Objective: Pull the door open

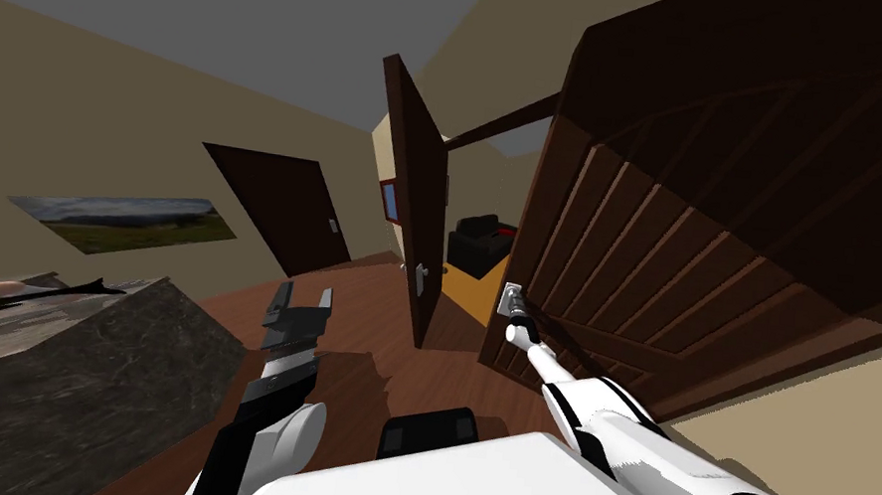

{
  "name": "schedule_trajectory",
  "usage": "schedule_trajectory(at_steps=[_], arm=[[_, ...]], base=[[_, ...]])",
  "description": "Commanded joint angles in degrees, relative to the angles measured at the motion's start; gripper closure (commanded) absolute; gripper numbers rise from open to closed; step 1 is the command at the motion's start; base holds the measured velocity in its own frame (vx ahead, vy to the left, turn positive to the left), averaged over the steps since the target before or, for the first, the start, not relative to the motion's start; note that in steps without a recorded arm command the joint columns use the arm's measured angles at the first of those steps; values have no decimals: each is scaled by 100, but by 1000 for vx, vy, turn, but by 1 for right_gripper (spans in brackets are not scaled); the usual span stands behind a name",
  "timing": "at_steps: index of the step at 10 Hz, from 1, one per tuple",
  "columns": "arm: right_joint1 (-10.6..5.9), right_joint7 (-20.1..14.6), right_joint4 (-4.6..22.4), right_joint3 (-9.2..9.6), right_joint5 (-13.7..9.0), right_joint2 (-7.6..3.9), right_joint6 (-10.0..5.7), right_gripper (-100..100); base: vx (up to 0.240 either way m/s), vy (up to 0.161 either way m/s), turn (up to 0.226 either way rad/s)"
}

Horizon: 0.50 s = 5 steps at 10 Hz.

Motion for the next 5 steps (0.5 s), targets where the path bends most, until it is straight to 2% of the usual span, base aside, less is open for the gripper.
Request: schedule_trajectory(at_steps=[1, 5], arm=[[-5, -30, -28, 50, 38, 21, 12, 100], [-26, -158, -147, 263, 197, 112, 65, 100]], base=[[-124, -7, 28], [-206, -48, 57]])
